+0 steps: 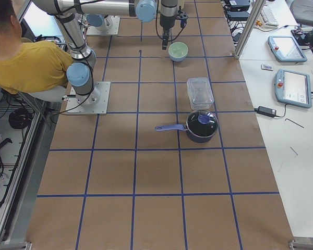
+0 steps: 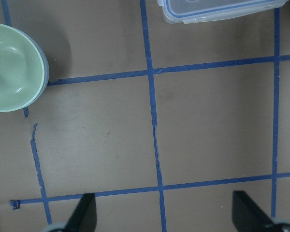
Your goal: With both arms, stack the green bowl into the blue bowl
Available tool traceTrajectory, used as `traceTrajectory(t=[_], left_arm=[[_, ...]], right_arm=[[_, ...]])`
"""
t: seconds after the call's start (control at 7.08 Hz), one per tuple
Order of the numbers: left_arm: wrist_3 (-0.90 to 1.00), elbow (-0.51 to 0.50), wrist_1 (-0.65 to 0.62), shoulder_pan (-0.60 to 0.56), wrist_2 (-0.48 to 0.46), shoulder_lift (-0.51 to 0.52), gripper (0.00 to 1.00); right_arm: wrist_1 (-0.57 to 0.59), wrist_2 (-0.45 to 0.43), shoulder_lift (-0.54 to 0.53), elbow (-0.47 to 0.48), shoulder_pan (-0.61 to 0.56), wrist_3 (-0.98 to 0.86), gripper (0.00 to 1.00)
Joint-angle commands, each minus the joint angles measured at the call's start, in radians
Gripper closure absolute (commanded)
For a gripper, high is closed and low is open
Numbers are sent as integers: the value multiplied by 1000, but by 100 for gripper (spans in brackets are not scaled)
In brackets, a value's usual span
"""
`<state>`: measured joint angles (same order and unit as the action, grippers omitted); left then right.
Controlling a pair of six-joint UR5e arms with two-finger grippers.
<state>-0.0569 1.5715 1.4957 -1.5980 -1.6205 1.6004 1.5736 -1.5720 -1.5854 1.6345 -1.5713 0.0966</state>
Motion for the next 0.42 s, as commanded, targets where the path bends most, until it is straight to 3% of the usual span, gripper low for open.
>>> traceTrajectory(t=[0.0, 0.28], left_arm=[[11, 7, 3, -5, 1, -7, 0], [12, 2, 3, -8, 4, -8, 0]], right_arm=[[3, 1, 2, 2, 2, 2, 0], [2, 0, 4, 8, 13, 2, 0]])
